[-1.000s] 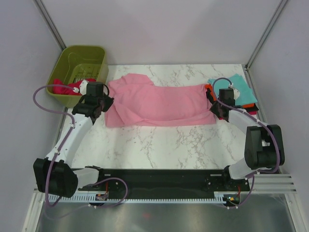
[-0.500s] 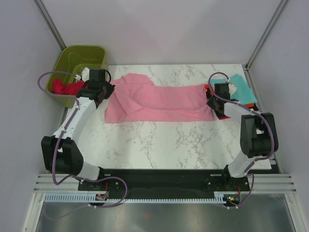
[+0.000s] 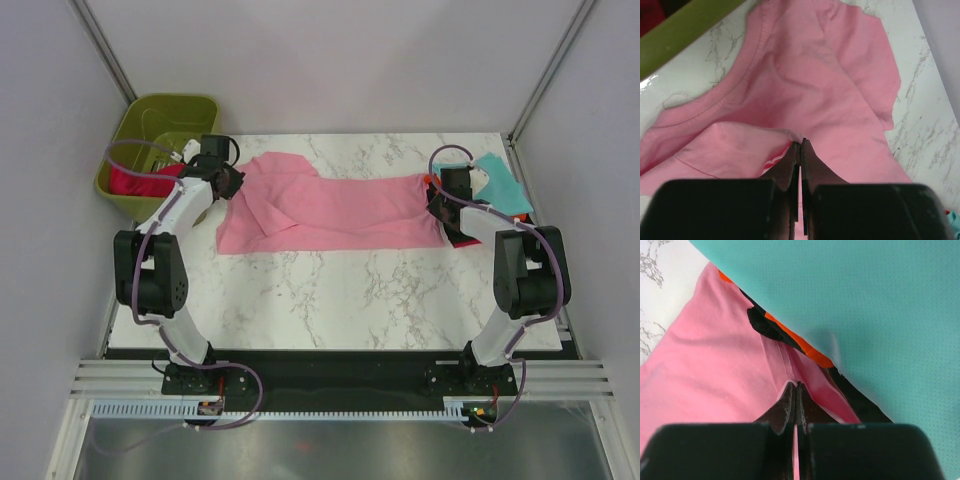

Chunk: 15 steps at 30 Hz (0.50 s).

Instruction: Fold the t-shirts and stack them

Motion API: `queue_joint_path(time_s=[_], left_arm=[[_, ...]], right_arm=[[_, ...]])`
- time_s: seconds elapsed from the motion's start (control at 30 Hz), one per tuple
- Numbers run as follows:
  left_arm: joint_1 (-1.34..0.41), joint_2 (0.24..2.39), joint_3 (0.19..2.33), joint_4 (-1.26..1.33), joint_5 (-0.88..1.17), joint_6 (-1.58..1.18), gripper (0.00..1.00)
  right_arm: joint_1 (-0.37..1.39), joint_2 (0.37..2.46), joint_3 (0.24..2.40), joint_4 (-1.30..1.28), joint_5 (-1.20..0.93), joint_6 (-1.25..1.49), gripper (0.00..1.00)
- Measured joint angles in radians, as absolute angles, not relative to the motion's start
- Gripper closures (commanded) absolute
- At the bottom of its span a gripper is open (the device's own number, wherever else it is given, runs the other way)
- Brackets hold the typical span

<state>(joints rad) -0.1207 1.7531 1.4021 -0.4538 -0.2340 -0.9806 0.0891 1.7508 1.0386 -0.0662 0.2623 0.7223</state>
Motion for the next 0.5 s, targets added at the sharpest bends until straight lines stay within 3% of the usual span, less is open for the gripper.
queue_joint_path(time_s=[0.5], left_arm=[[-0.097, 1.636, 1.258, -0.425, -0.263, -0.999, 0.98]], right_arm=[[0.090, 1.752, 1.048, -0.057, 0.316, 0.749, 1.00]])
